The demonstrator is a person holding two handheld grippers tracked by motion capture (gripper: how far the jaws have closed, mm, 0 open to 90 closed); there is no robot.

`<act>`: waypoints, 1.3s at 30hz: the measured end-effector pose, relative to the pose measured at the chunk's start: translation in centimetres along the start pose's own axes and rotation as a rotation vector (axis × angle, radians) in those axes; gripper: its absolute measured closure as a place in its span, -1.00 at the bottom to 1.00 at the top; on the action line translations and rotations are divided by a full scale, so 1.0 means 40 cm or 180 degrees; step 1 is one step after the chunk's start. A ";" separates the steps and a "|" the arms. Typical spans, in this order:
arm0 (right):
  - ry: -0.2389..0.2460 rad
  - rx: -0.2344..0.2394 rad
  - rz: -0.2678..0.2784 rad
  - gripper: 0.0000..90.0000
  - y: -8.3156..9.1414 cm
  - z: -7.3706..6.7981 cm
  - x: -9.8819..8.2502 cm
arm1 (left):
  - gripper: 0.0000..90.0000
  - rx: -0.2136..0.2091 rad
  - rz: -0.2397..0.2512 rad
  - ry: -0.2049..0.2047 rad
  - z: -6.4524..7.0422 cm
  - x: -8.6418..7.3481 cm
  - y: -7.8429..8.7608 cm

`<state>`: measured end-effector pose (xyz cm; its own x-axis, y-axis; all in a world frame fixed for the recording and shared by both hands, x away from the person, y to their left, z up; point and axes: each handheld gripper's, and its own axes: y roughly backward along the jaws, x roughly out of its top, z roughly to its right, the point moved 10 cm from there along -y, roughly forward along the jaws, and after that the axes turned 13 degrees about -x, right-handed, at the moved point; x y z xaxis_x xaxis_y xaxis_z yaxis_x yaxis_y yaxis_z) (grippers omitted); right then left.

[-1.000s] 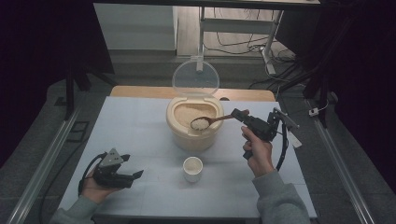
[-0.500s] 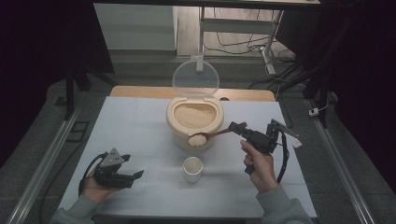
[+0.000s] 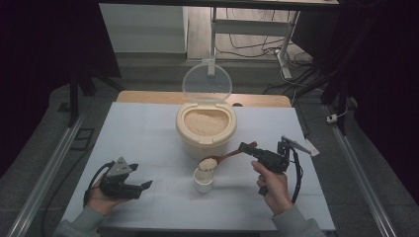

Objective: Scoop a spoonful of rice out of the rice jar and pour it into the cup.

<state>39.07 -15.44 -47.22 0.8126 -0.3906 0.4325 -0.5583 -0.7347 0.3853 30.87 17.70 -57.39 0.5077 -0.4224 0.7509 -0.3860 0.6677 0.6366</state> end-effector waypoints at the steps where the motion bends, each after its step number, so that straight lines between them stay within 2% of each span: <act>1: 0.0025 -0.0019 -0.0010 0.84 -0.002 0.003 -0.002 | -0.58 0.0000 -0.0002 -0.0003 0.000 0.000 0.000; 10: 0.0223 -0.0213 -0.0029 0.84 -0.017 0.011 -0.005 | -0.58 0.0001 -0.0010 -0.0006 0.000 -0.001 -0.001; 16: 0.0327 -0.0288 -0.0039 0.84 -0.022 0.007 -0.004 | -0.58 0.0001 -0.0011 -0.0007 -0.001 -0.001 -0.001; 27: 0.0648 -0.0424 -0.0027 0.84 -0.025 -0.009 -0.006 | -0.58 0.0001 -0.0017 -0.0006 -0.002 -0.002 -0.002; 39: 0.0903 -0.0473 0.0022 0.84 -0.023 -0.029 -0.010 | -0.58 0.0002 -0.0021 -0.0007 -0.001 -0.002 -0.002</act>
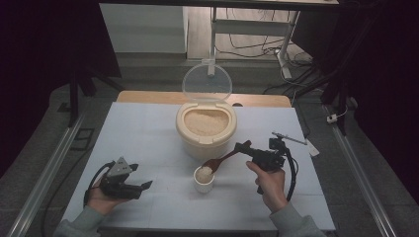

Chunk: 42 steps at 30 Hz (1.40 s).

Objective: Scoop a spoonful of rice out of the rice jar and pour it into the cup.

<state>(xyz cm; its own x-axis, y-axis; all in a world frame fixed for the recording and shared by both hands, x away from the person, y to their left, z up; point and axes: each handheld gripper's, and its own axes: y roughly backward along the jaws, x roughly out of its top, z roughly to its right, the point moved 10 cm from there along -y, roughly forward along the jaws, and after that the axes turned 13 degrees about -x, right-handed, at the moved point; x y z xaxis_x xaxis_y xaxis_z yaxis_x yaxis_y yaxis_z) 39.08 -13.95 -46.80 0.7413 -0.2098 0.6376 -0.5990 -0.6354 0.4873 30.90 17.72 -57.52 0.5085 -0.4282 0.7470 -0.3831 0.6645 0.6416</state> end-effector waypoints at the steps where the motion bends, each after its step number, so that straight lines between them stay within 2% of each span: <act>1: 0.0044 -0.0013 0.0007 0.84 0.001 -0.002 0.000 | -0.58 0.0000 0.0000 0.0000 0.000 0.000 0.000; 6: 0.0264 0.0018 0.0097 0.84 0.009 -0.022 0.003 | -0.58 0.0000 0.0001 0.0001 0.000 0.000 0.000; 10: 0.0504 0.0046 0.0167 0.84 0.017 -0.040 0.002 | -0.58 0.0000 -0.0001 0.0003 0.000 -0.001 0.000; 16: 0.0768 0.0015 0.0254 0.84 0.026 -0.054 -0.001 | -0.58 0.0001 0.0000 0.0008 -0.001 -0.001 -0.001; 25: 0.0758 0.0198 0.0356 0.84 0.041 -0.056 0.009 | -0.58 -0.0016 0.0013 0.0025 -0.003 -0.003 -0.001; 33: 0.0811 0.0318 0.0403 0.84 0.060 -0.038 0.020 | -0.58 -0.0036 0.0027 0.0011 -0.002 -0.001 -0.002; 37: 0.0862 0.0325 0.0426 0.84 0.078 -0.027 0.028 | -0.58 -0.0033 0.0031 0.0022 -0.002 -0.002 -0.001; 42: 0.1016 0.0299 0.0458 0.84 0.115 -0.018 0.042 | -0.58 -0.0017 0.0016 0.0015 0.001 -0.002 -0.001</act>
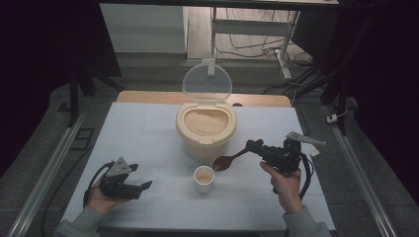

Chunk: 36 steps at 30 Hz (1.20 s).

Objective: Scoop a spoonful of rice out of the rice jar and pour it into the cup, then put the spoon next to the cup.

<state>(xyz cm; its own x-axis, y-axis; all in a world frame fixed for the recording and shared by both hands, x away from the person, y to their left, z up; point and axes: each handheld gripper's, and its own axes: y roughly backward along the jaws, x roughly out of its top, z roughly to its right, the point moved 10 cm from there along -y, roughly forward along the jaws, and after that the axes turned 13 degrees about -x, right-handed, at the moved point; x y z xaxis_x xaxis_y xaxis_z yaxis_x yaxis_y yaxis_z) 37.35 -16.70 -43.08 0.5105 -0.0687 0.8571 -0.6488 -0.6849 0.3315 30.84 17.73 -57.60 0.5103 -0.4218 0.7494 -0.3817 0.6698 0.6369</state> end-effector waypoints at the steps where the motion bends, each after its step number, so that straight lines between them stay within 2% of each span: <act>1: 0.0024 0.0000 0.0012 0.84 0.008 0.001 0.005 | -0.58 0.0005 -0.0002 0.0003 0.000 0.000 -0.001; 5: 0.0113 0.0014 -0.0023 0.84 0.035 0.010 0.018 | -0.58 0.0015 -0.0003 0.0012 -0.001 0.000 -0.001; 10: 0.0157 0.0146 -0.0351 0.84 0.045 0.016 0.002 | -0.58 0.0030 0.0001 0.0010 -0.001 0.000 0.002; 12: 0.0219 0.0127 -0.0506 0.84 0.042 0.018 -0.011 | -0.58 0.0033 0.0002 0.0015 -0.002 0.000 0.002; 17: 0.0399 0.0128 -0.0738 0.84 0.028 0.007 -0.038 | -0.58 0.0039 -0.0007 0.0008 -0.002 -0.001 0.002; 26: 0.0533 0.0272 -0.1038 0.84 -0.005 -0.025 -0.086 | -0.58 0.0042 -0.0018 0.0004 -0.002 -0.003 0.003; 36: 0.0661 0.0426 -0.1477 0.84 -0.042 -0.056 -0.156 | -0.58 0.0045 -0.0021 -0.0003 -0.002 -0.004 0.003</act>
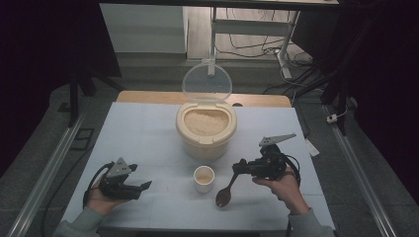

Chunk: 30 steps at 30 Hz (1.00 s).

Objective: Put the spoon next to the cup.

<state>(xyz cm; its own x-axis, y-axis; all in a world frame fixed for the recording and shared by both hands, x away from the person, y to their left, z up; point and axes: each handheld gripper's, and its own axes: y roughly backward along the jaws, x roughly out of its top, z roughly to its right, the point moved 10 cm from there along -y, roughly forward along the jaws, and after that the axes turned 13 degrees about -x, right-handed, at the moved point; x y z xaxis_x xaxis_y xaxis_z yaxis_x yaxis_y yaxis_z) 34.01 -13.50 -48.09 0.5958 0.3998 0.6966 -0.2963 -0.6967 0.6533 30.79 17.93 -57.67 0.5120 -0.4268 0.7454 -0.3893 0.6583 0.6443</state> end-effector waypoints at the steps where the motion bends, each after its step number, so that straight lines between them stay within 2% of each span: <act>1: 0.0001 0.0016 -0.0036 0.84 -0.006 -0.002 -0.003 | -0.58 0.0000 -0.0001 0.0000 0.000 0.000 0.000; 6: 0.0016 0.0018 -0.0189 0.83 -0.036 -0.002 -0.022 | -0.58 -0.0002 -0.0009 -0.0005 0.000 -0.001 -0.001; 10: -0.0030 -0.0041 -0.0144 0.79 -0.047 0.012 -0.019 | -0.58 -0.0001 -0.0010 -0.0005 0.000 -0.001 -0.001; 22: 0.0082 -0.0665 0.0101 0.45 -0.105 0.111 -0.035 | -0.58 -0.0001 -0.0036 -0.0013 0.001 -0.003 -0.004; 27: 0.0109 -0.0915 0.0109 0.29 -0.133 0.150 -0.051 | -0.58 -0.0001 -0.0038 -0.0011 0.001 -0.004 -0.004; 30: 0.0114 -0.1011 0.0077 0.21 -0.151 0.170 -0.062 | -0.58 -0.0006 -0.0045 -0.0010 0.001 -0.005 -0.005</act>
<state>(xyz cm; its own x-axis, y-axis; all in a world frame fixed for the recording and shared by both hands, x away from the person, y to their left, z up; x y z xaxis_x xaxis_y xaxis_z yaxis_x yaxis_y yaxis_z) 39.40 -14.34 -55.80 0.5608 0.4099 0.7193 -0.5317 -0.4877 0.6924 30.73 17.86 -57.92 0.5149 -0.4382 0.7368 -0.3805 0.6533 0.6545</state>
